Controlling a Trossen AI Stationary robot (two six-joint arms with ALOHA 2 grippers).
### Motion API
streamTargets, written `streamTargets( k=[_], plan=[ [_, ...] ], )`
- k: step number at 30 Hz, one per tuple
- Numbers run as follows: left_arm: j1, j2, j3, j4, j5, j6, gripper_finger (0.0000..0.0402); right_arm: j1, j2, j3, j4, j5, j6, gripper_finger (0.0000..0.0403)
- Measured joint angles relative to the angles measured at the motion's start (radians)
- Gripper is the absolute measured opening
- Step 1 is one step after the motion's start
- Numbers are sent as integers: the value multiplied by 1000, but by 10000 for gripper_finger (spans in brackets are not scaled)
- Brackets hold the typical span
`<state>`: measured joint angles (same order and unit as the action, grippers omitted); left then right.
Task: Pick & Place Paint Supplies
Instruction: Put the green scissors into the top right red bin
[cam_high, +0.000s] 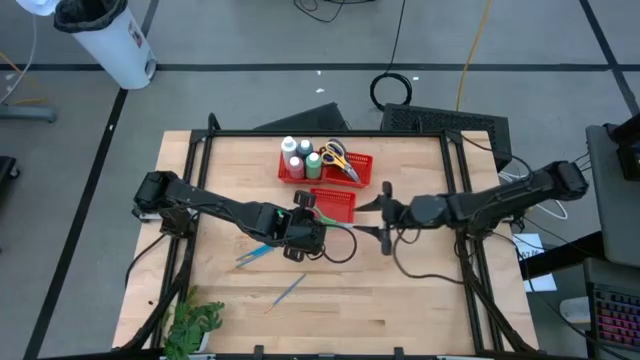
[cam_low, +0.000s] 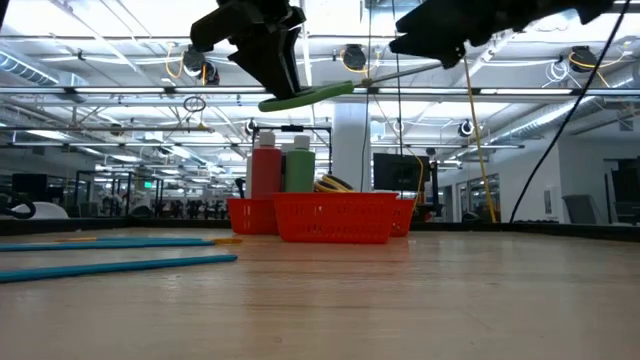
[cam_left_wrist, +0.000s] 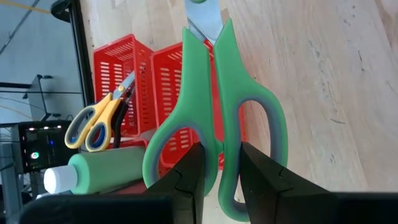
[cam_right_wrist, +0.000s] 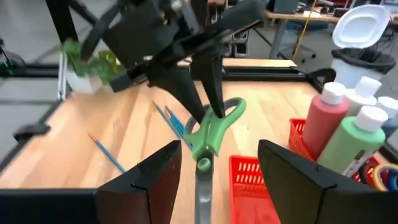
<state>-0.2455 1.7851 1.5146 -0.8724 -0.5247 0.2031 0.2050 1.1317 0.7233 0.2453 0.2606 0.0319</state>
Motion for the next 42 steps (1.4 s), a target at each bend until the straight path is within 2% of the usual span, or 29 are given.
streamTargets(
  k=[12,17,23,31,36,42],
  plan=[
    [2,0,0,-47,0,-39,78,-1,159,68,-4,-2,-126,208],
    [2,0,0,-51,-26,-42,78,-16,199,67,-3,2,-102,208],
    [0,0,0,-54,-61,-29,78,-86,204,67,-4,-5,-7,208],
    [0,0,0,-50,-184,47,78,-177,204,67,-11,-244,115,208],
    [0,0,0,-49,-218,54,78,-207,204,67,14,-267,187,204],
    [0,0,0,-50,-221,56,78,-240,218,67,96,-344,270,175]
  ],
)
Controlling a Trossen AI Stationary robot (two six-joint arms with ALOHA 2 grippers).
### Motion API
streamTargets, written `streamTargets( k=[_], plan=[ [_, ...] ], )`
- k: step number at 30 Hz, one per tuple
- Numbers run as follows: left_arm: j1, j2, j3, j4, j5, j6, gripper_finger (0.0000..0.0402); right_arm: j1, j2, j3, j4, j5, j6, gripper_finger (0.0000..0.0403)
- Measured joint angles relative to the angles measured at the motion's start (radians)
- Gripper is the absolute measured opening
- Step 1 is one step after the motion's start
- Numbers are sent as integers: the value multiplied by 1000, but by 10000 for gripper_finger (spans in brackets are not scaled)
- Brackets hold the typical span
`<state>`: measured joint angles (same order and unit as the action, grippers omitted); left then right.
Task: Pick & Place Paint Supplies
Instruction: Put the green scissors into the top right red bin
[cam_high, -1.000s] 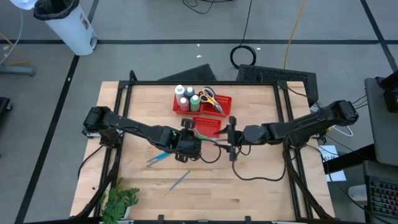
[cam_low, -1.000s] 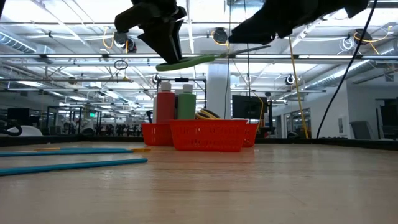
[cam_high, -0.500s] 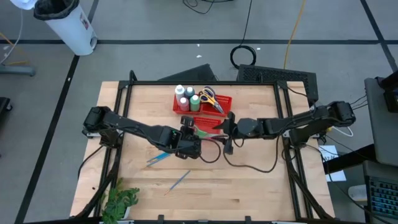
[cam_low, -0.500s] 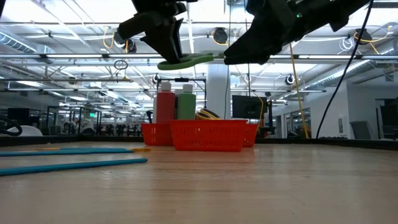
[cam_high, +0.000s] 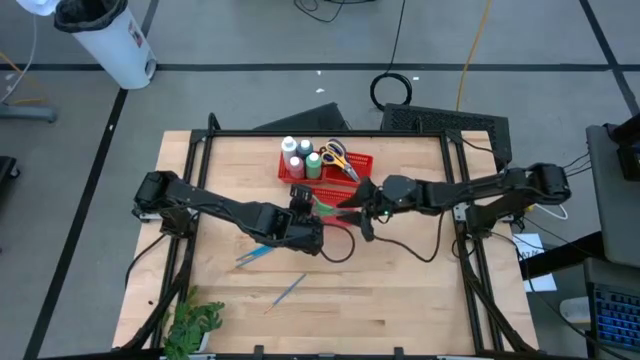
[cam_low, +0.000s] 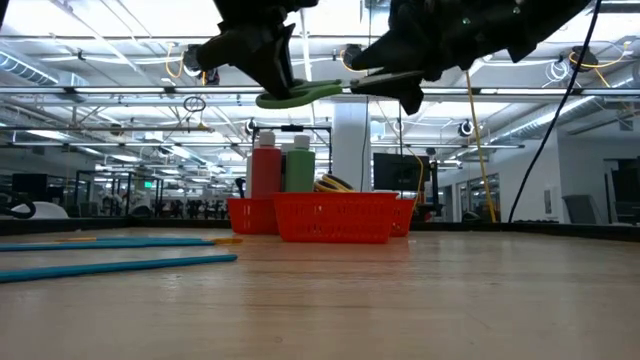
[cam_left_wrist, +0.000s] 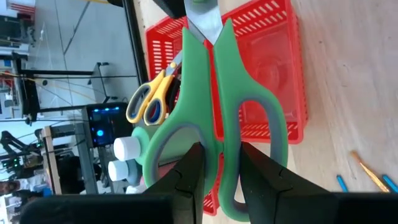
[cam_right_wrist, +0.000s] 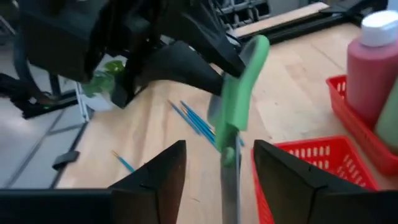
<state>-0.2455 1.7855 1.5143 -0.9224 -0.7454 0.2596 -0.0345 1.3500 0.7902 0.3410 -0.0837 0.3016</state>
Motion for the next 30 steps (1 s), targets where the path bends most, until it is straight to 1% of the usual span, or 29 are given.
streamTargets(
  k=[7,12,14,18,19,25,26,27,30],
  plan=[
    [0,0,-1,-5,-6,2,78,-19,40,-1,-4,0,13,130],
    [0,1,-2,-4,-7,1,78,-19,40,-1,3,2,1,97],
    [0,1,-2,-5,-8,1,78,-19,41,-1,15,0,-4,79],
    [-1,0,-2,-5,-11,-7,78,-20,41,-2,30,-45,-43,26],
    [-1,0,-2,-5,-12,-8,78,-21,41,-2,29,-48,-54,17],
    [-1,0,-2,-4,-10,-26,78,-20,41,-2,30,-52,-78,15],
    [-1,0,-2,-3,-11,-48,85,-20,41,-2,30,-51,-84,15],
    [-1,0,-2,1,-14,-79,101,-20,41,-2,30,-50,-89,15],
    [-1,0,0,51,-34,-202,177,-19,41,-1,45,-42,-99,11]
  ],
)
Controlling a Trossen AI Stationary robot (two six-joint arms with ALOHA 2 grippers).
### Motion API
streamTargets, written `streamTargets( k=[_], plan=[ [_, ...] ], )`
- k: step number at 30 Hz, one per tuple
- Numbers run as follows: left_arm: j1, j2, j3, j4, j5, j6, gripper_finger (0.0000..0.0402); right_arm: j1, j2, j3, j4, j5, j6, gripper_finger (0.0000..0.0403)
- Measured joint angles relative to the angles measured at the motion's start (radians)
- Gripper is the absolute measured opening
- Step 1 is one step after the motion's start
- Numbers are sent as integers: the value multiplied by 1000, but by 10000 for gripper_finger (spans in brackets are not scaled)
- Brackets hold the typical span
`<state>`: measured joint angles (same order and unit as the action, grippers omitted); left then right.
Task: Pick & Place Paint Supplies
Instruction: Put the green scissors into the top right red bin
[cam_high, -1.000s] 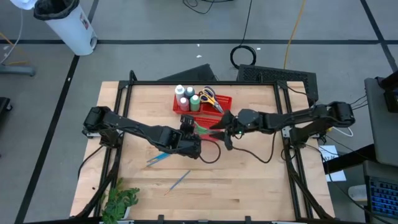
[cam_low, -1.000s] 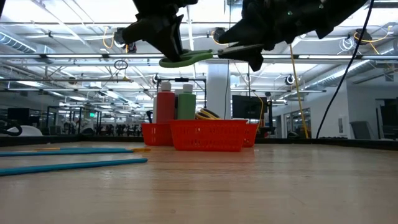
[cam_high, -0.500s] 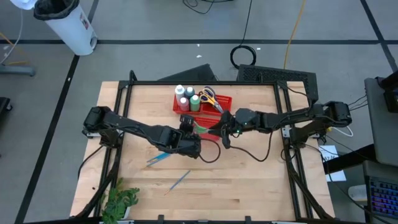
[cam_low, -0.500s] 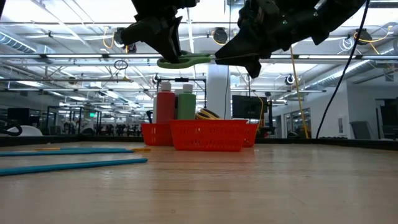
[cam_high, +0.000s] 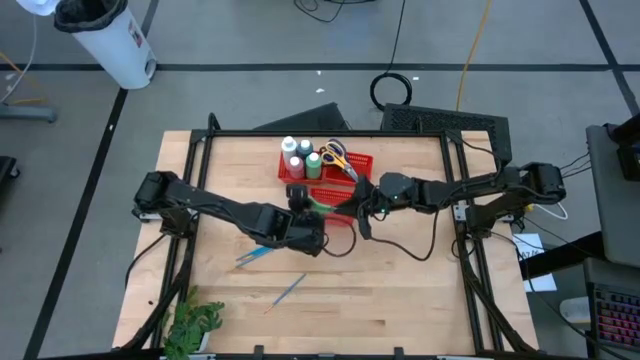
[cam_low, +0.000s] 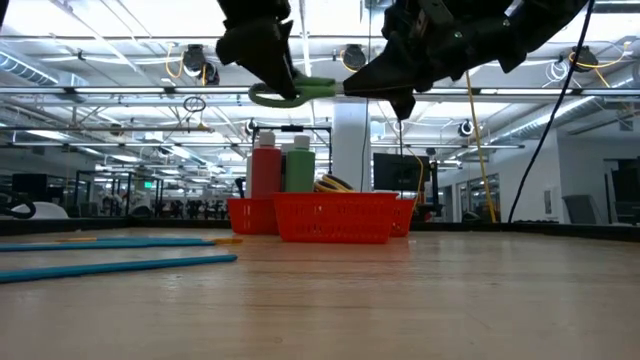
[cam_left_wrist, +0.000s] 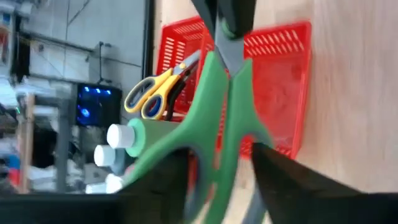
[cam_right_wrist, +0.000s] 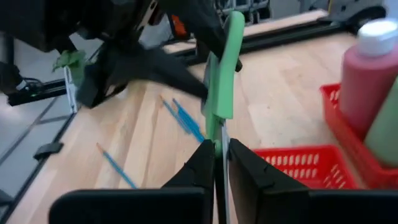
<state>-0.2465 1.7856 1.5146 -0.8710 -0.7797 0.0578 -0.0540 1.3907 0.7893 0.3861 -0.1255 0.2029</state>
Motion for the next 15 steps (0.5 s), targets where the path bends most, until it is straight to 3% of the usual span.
streamTargets(
  k=[2,7,11,15],
  plan=[
    [-5,-12,0,12,15,-37,229,0,-1,1,-3,-6,-8,11],
    [-9,-70,1,48,180,-72,328,3,0,1,-9,-16,-10,11],
    [-12,-146,0,76,274,-45,373,3,1,1,-22,-12,-14,10],
    [-15,-234,0,92,293,-62,396,4,1,1,-24,-11,-16,10]
  ],
)
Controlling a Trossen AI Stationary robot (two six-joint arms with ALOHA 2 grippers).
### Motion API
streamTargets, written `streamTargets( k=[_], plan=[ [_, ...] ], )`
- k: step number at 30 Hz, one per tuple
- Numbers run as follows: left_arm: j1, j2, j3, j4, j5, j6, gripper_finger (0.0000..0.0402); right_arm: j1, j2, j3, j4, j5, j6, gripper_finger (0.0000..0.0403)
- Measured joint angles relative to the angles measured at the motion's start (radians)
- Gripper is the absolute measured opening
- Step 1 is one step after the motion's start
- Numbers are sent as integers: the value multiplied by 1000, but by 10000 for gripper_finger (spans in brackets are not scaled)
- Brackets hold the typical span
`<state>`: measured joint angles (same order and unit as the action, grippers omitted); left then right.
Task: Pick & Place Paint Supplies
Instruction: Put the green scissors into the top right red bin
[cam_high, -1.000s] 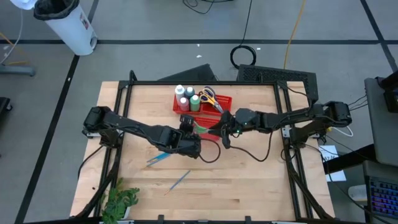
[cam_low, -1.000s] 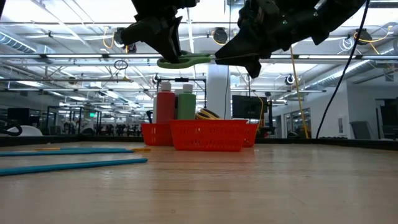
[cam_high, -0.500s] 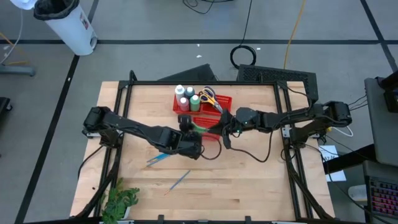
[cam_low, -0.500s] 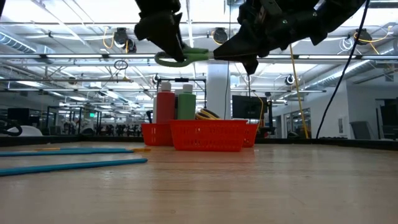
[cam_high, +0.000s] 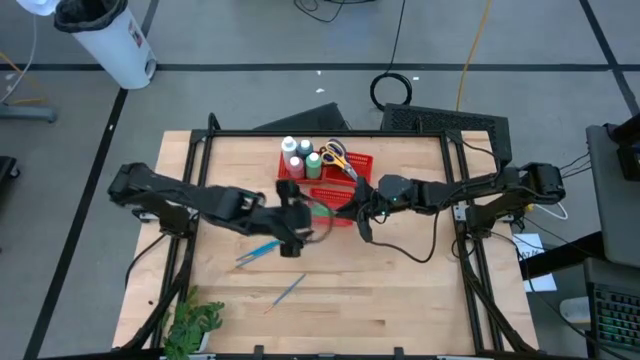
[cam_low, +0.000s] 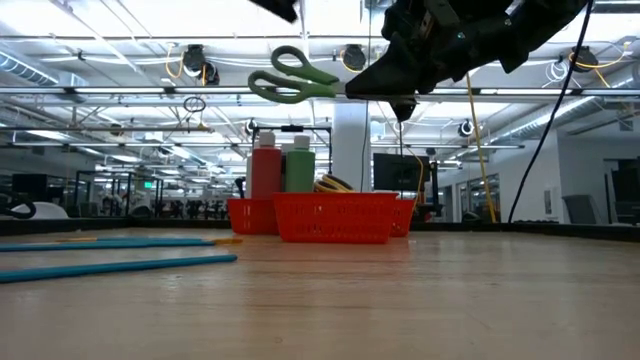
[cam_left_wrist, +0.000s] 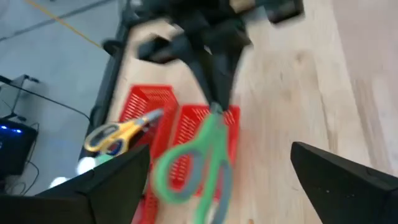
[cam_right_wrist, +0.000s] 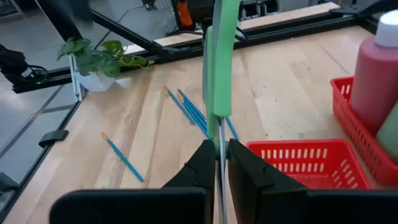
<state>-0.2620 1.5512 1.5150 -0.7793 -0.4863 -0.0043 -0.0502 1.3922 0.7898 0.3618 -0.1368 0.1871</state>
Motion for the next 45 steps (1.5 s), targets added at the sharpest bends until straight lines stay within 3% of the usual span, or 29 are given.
streamTargets(
  k=[6,10,20,25,34,40,45],
  plan=[
    [-13,-114,-2,-1,-11,5,385,0,0,0,9,2,-14,10],
    [-30,-196,-79,87,-11,49,376,-3,0,0,24,2,-40,10],
    [-26,-560,-653,591,-12,112,373,-101,-13,0,34,1,-80,10],
    [15,-789,-827,685,-13,114,378,-193,-13,-1,84,-62,-78,10],
    [80,-1039,-961,674,-14,135,367,-357,-14,-1,222,-130,-84,10],
    [128,-1082,-1014,670,-31,127,377,-437,6,0,246,-128,-98,10],
    [162,-1079,-1023,670,-65,126,383,-474,106,-1,317,-125,-105,10]
  ],
)
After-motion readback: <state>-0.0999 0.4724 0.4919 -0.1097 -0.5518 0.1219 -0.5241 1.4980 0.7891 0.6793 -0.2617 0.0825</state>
